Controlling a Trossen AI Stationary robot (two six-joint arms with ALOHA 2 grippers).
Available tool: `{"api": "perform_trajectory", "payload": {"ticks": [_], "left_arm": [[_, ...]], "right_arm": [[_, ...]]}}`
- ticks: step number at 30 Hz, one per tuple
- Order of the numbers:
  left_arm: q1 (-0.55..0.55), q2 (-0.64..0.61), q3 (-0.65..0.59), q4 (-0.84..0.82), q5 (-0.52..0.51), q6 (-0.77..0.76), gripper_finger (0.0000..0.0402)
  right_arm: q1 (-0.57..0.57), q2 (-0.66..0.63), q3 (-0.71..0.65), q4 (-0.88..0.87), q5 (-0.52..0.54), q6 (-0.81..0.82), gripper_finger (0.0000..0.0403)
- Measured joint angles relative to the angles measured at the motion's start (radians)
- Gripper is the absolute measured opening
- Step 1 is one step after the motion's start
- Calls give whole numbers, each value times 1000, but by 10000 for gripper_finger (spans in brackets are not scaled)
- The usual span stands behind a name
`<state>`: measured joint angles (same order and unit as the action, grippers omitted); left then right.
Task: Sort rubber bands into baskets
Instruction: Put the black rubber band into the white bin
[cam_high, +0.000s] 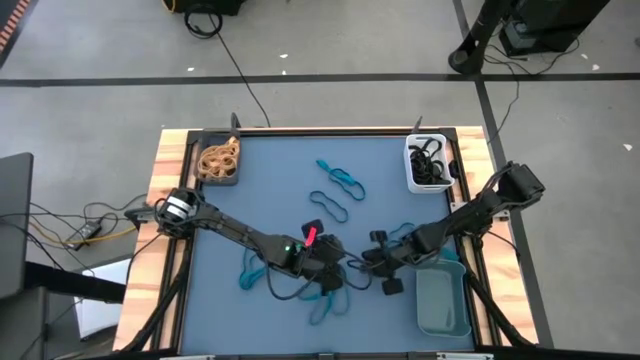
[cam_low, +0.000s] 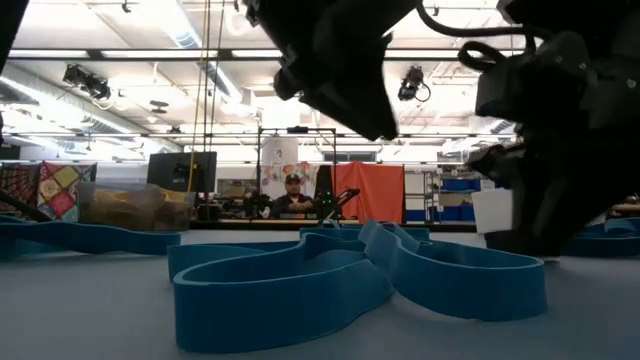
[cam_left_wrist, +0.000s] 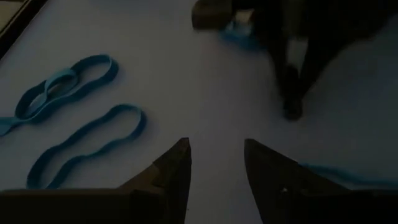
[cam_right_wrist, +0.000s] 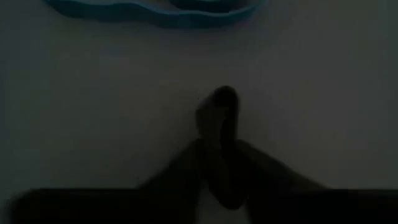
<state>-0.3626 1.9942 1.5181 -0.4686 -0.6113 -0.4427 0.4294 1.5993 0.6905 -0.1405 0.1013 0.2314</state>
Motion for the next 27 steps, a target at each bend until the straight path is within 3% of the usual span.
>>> {"api": "perform_trajectory", "payload": {"ticks": [2, 3, 11, 15, 27], "left_arm": [[0, 0, 0, -49, 0, -11, 152], [0, 0, 0, -77, -1, -14, 152], [31, -10, -1, -257, -11, -24, 151], [84, -12, -46, -223, 58, 59, 151], [284, -61, -269, 87, 314, 367, 151]], "right_arm": [[0, -23, 8, -30, 4, -13, 28], [0, -36, 10, -45, 19, -19, 20], [-53, -183, 10, -281, 210, 14, 12], [-116, -297, 9, -395, 291, 58, 12], [-415, -628, 10, -810, 528, 366, 12]]}}
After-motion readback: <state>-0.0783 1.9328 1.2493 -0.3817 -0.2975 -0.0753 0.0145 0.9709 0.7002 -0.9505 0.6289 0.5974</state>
